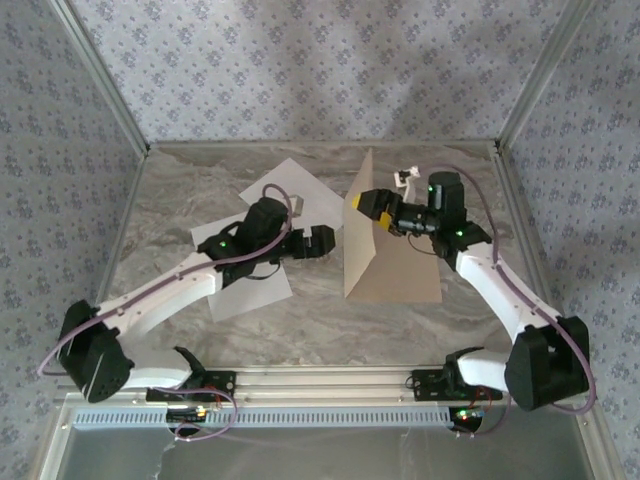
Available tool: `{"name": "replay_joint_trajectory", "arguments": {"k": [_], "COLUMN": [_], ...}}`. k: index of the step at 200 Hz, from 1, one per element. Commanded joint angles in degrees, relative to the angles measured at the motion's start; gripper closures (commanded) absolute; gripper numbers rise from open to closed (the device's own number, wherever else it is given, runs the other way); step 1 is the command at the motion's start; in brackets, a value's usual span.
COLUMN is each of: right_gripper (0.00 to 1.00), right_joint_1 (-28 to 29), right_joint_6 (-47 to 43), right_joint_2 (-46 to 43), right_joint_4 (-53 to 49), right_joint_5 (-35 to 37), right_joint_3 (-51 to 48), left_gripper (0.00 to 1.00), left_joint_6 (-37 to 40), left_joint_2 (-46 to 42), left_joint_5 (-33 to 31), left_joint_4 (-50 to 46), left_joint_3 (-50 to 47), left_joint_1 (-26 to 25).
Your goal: Put the files into the folder
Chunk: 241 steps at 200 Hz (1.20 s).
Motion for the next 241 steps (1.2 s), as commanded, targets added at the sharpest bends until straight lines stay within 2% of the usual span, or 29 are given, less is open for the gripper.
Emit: {"name": "replay_joint_trajectory", "arguments": {"k": [1,45,94,131,198,241], "right_gripper": [0.01,0.01,0.02,0.04,0.04,0.05], "right_joint_1": [3.00,9.00,12.40,14.47,15.00,14.14], "right_joint_6": [3.33,7.56,10.96,14.44,15.47,15.04], "right_joint_2": [2.84,8.44,13.57,15.30,16.82,15.87], "right_joint_4": [6.11,14.53,20.68,26.62,27.92,27.10], "right_joint_5": [1.40,2.96,3.95,5.51,5.53,5.01], "right_joint_3": [2.83,4.19,3.38,1.32,0.85,-0.03], "left_gripper": [0.00,0.01,0.02,0.15,0.31,0.46], "left_joint_6": [-0.91,-2.21,-2.02,-2.01,-1.75,-1.49], "left_joint_2": [-3.54,-6.24,-7.35,-5.93,-4.42,-3.03], "left_joint_5": [1.98,7.25,11.00,12.57,14.48,14.68], "left_joint_4": [-2.22,-3.99,-4.32,-4.80,-3.21,-2.32], "left_joint_3": [-1.49,-1.28,-0.38,-0.46,-2.43,-4.75], "left_joint_1": [2.27,6.15,8.63,9.92,10.78,12.10]}}
